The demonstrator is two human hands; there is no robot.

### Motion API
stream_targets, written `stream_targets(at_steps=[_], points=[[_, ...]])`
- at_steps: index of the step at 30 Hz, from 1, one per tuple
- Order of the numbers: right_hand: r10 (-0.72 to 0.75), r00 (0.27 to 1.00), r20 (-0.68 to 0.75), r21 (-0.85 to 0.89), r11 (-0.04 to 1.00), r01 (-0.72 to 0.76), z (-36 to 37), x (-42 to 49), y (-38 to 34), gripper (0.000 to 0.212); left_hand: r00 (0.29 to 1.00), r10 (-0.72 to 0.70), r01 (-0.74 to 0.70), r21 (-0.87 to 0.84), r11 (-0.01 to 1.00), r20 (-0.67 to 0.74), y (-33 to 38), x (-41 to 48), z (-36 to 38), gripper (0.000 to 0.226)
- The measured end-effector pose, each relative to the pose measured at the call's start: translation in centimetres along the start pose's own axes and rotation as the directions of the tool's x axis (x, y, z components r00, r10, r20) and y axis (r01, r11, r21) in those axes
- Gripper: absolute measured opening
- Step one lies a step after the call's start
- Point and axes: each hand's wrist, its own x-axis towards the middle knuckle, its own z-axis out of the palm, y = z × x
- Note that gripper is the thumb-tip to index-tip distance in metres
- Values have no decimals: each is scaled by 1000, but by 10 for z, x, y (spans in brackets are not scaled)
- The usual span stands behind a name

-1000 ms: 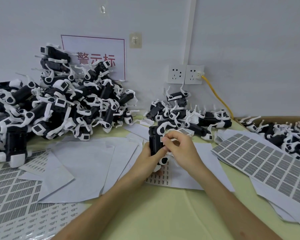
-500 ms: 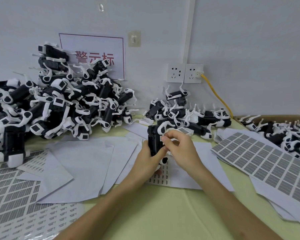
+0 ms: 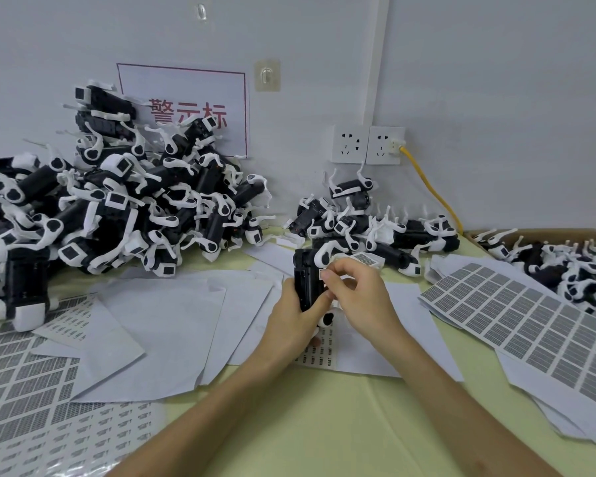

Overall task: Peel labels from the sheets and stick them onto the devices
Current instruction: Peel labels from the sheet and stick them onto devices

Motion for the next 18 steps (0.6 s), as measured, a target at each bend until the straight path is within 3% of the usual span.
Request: stream_targets(at_steps=[14, 18], points=[[57, 998, -39, 60, 997, -54, 0, 0, 4, 14, 998, 56, -53, 78, 996, -34, -8, 1, 2, 31], [171, 985, 22, 217, 961, -171, -5, 2, 6, 36, 999, 33, -34, 33, 999, 20, -6, 2, -2, 32]])
